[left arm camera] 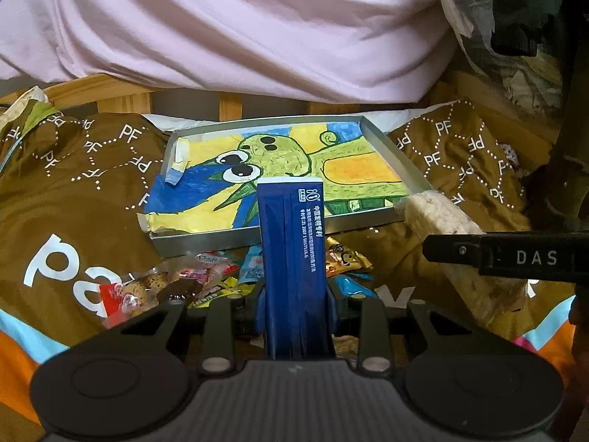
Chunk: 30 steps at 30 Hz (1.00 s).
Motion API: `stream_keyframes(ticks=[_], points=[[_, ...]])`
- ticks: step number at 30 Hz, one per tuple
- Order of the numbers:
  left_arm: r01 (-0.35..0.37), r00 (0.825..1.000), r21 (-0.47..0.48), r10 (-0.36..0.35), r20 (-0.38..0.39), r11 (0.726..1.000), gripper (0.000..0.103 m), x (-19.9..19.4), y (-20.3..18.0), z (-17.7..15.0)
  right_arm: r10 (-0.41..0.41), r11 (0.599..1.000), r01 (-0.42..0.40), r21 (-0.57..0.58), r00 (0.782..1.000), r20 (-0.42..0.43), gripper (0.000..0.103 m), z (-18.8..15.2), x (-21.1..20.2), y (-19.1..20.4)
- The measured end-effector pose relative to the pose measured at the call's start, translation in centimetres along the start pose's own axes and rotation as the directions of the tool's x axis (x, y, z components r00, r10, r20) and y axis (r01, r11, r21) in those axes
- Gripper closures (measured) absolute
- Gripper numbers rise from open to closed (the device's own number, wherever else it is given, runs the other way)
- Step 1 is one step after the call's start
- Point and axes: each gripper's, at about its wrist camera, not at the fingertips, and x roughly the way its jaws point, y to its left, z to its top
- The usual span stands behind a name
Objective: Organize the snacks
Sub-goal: 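Grasp the blue stick pack with the left tool while the right tool grasps the rice-cake bar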
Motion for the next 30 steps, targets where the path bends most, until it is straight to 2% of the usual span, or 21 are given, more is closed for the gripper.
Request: stream_keyframes(ticks=[6,15,20,25,30], points=[[-0.013,1.0,-0.027,0.013,0.017,1.0,0.069,-0.3,-0.1,1.7,0.044,0.999,-0.045,0.002,0.998,0.034,0.054,0.8,-0.2,0.0],[-0.055,0.994,-0.03,0.057,0.089,0.998,0.069,1.7,-0.5,7.5,0.086,0.995,-0.078,-0.067,0.99,0.116,0.054,4.4,2.7,-0.5],[-0.061,0.991,-0.05,0.066,0.114,0.997,0.069,5.2,-0.6,11.0,0.083,0.993,-0.066,-0.098,0.981,0.174,0.054,6.5,5.3,-1.3],[-0.067,0.993,-0.097,0.076,0.089,0.993,0.069,9.8,-0.3,13.0,0.066,0.993,-0.042,-0.111,0.973,0.222,0.054,8.4,8.4,-2.4],[-0.094,0.995,-0.084,0.097,0.037,0.992,0.069,14.7,-0.3,13.4,0.038,0.994,-0.016,-0.112,0.98,0.197,0.054,9.3,11.9,-3.3]])
